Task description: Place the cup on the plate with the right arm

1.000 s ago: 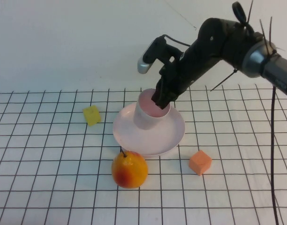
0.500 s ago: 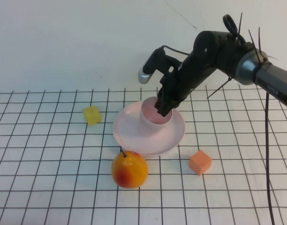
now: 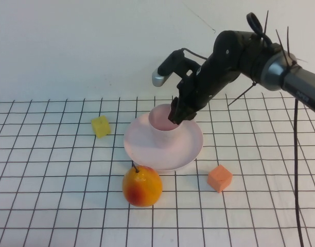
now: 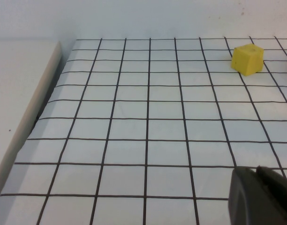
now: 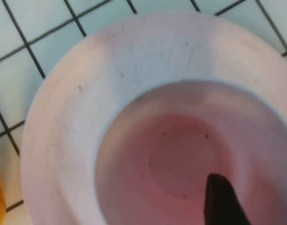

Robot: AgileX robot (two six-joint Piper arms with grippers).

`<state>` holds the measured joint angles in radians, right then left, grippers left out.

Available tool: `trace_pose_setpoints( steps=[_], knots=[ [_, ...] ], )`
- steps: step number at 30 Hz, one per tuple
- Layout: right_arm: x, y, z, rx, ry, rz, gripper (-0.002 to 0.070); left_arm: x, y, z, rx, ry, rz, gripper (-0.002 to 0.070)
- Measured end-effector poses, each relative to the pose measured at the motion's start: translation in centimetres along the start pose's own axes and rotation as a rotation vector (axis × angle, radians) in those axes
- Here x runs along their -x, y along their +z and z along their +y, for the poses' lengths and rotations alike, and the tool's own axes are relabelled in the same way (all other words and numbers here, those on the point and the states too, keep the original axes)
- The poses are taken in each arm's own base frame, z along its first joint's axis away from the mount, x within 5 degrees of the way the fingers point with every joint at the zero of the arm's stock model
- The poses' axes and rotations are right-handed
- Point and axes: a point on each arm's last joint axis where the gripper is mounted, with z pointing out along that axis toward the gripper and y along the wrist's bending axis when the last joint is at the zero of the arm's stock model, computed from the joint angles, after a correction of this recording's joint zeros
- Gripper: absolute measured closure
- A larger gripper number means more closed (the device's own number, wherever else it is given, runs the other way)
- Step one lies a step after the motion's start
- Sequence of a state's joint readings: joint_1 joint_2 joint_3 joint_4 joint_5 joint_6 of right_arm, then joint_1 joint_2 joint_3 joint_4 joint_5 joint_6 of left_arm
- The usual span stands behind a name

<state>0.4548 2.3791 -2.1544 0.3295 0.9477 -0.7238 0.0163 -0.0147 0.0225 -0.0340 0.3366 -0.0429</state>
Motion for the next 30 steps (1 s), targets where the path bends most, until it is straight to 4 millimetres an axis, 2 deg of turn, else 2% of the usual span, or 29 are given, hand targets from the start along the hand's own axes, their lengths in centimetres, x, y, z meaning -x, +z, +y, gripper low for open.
trace_pose_setpoints(
  steps=[2, 5, 9, 15, 18, 22, 25, 30],
  knots=[
    [0.5, -1.3, 0.2, -0.01, -0.008, -0.019, 0.0399, 0.0, 0.0, 0.0, 0.0, 0.0, 0.0, 0.0678],
    [1.8, -4.7, 0.6, -0.044, -0.028, -0.072, 0.039, 0.0, 0.0, 0.0, 0.0, 0.0, 0.0, 0.0678],
    [3.5, -11.0, 1.6, -0.117, -0.072, -0.166, 0.0389, 0.0, 0.0, 0.0, 0.0, 0.0, 0.0, 0.0678],
    [4.6, -20.4, 3.8, -0.225, -0.131, -0.296, 0.0405, 0.0, 0.0, 0.0, 0.0, 0.0, 0.0, 0.0678],
    [4.4, -25.1, 5.1, -0.283, -0.161, -0.345, 0.0468, 0.0, 0.0, 0.0, 0.0, 0.0, 0.0, 0.0678],
    [3.5, -30.1, 7.1, -0.336, -0.187, -0.369, 0.0622, 0.0, 0.0, 0.0, 0.0, 0.0, 0.0, 0.0678],
    [2.6, -33.0, 8.4, -0.359, -0.173, -0.381, 0.0662, 0.0, 0.0, 0.0, 0.0, 0.0, 0.0, 0.0678],
    [1.7, -36.7, 10.3, -0.389, -0.151, -0.449, 0.0676, 0.0, 0.0, 0.0, 0.0, 0.0, 0.0, 0.0678]
  ],
)
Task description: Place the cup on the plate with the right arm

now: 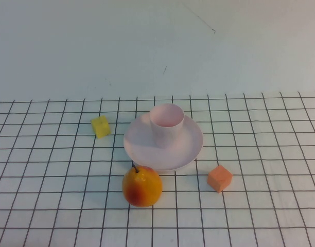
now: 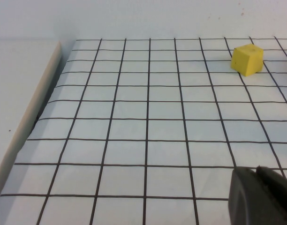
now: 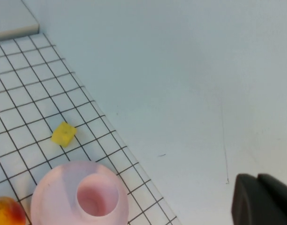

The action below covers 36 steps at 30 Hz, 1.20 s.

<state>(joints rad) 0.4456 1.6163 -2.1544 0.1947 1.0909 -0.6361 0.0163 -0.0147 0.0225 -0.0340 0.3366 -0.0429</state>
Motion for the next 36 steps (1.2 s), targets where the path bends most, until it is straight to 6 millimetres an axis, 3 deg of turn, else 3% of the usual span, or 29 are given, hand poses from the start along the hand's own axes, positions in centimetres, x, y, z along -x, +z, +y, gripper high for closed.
trace_pose_setpoints(
  steps=[5, 13, 17, 25, 29, 36],
  knots=[
    [-0.1, -0.9, -0.3, -0.046, -0.082, 0.02, 0.0677, 0.0, 0.0, 0.0, 0.0, 0.0, 0.0, 0.0678],
    [-1.2, 1.8, -0.9, -0.062, -0.137, 0.114, 0.0678, 0.0, 0.0, 0.0, 0.0, 0.0, 0.0, 0.0678],
    [-2.2, 2.7, -1.0, -0.055, -0.078, 0.198, 0.0678, 0.0, 0.0, 0.0, 0.0, 0.0, 0.0, 0.0678],
    [-3.2, -0.6, 0.2, -0.177, 0.085, 0.05, 0.0678, 0.0, 0.0, 0.0, 0.0, 0.0, 0.0, 0.0678],
    [-5.9, -2.0, 2.1, -0.219, 0.089, -0.025, 0.0678, 0.0, 0.0, 0.0, 0.0, 0.0, 0.0, 0.0678],
    [-14.0, -5.9, 6.2, -0.292, 0.178, -0.069, 0.0678, 0.0, 0.0, 0.0, 0.0, 0.0, 0.0, 0.0678]
  ],
)
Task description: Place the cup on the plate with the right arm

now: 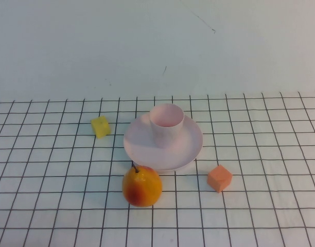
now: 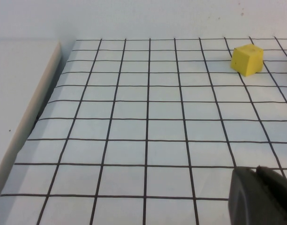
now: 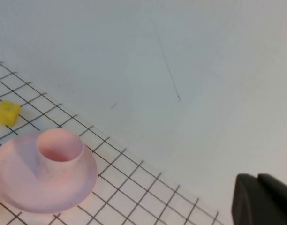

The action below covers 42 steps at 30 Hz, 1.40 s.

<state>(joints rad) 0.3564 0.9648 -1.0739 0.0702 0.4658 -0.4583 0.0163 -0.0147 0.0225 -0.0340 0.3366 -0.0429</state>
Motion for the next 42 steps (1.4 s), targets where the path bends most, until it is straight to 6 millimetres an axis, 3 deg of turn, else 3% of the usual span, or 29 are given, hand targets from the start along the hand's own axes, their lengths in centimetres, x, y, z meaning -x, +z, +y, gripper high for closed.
trace_pose_setpoints(
  steps=[7, 10, 15, 23, 28, 42],
  knots=[
    [-8.1, -7.1, 1.6, -0.189, 0.121, -0.035, 0.0678, 0.0, 0.0, 0.0, 0.0, 0.0, 0.0, 0.0678],
    [-10.8, -8.9, 2.4, -0.306, 0.145, -0.075, 0.0678, 0.0, 0.0, 0.0, 0.0, 0.0, 0.0, 0.0678],
    [-16.2, -9.4, 4.6, -0.44, 0.192, -0.104, 0.0678, 0.0, 0.0, 0.0, 0.0, 0.0, 0.0, 0.0678],
    [-23.9, -7.4, 7.6, -0.469, 0.24, -0.036, 0.0678, 0.0, 0.0, 0.0, 0.0, 0.0, 0.0, 0.0678],
    [-25.8, -6.6, 8.2, -0.454, 0.254, 0.009, 0.0678, 0.0, 0.0, 0.0, 0.0, 0.0, 0.0, 0.0678],
    [-26.5, -6.6, 8.1, -0.488, 0.343, 0.029, 0.0678, 0.0, 0.0, 0.0, 0.0, 0.0, 0.0, 0.0678]
  ],
)
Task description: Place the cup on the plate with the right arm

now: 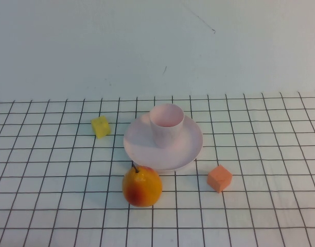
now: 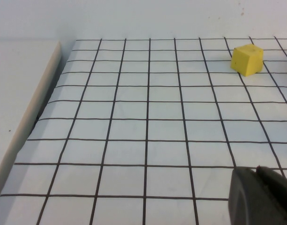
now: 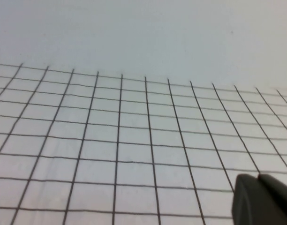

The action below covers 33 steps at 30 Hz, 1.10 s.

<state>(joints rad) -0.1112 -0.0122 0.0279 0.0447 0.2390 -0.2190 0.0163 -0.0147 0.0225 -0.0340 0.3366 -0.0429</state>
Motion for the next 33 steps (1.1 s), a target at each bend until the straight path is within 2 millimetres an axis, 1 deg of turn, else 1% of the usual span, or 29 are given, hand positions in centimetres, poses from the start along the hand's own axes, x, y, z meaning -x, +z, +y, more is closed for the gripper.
trace_pose_setpoints(
  steps=[4, 8, 13, 18, 23, 26, 33],
  knots=[
    [-0.8, 0.0, -0.5, -0.063, 0.077, 0.081, 0.0678, 0.0, 0.0, 0.0, 0.0, 0.0, 0.0, 0.0678],
    [-1.2, -0.1, -0.8, -0.09, 0.069, 0.13, 0.0678, 0.0, 0.0, 0.0, 0.0, 0.0, 0.0, 0.0678],
    [-1.2, -0.1, -0.6, -0.057, -0.016, 0.132, 0.0678, 0.0, 0.0, 0.0, 0.0, 0.0, 0.0, 0.0678],
    [-1.2, -0.1, -0.5, -0.041, -0.034, 0.132, 0.0678, 0.0, 0.0, 0.0, 0.0, 0.0, 0.0, 0.0678],
    [-1.2, -0.1, -0.2, -0.004, -0.103, 0.131, 0.0678, 0.0, 0.0, 0.0, 0.0, 0.0, 0.0, 0.0678],
    [-1.2, -0.1, -0.2, 0.004, -0.106, 0.13, 0.0678, 0.0, 0.0, 0.0, 0.0, 0.0, 0.0, 0.0678],
    [-1.1, -0.1, 0.2, 0.041, -0.055, 0.123, 0.0678, 0.0, 0.0, 0.0, 0.0, 0.0, 0.0, 0.0678]
  ],
)
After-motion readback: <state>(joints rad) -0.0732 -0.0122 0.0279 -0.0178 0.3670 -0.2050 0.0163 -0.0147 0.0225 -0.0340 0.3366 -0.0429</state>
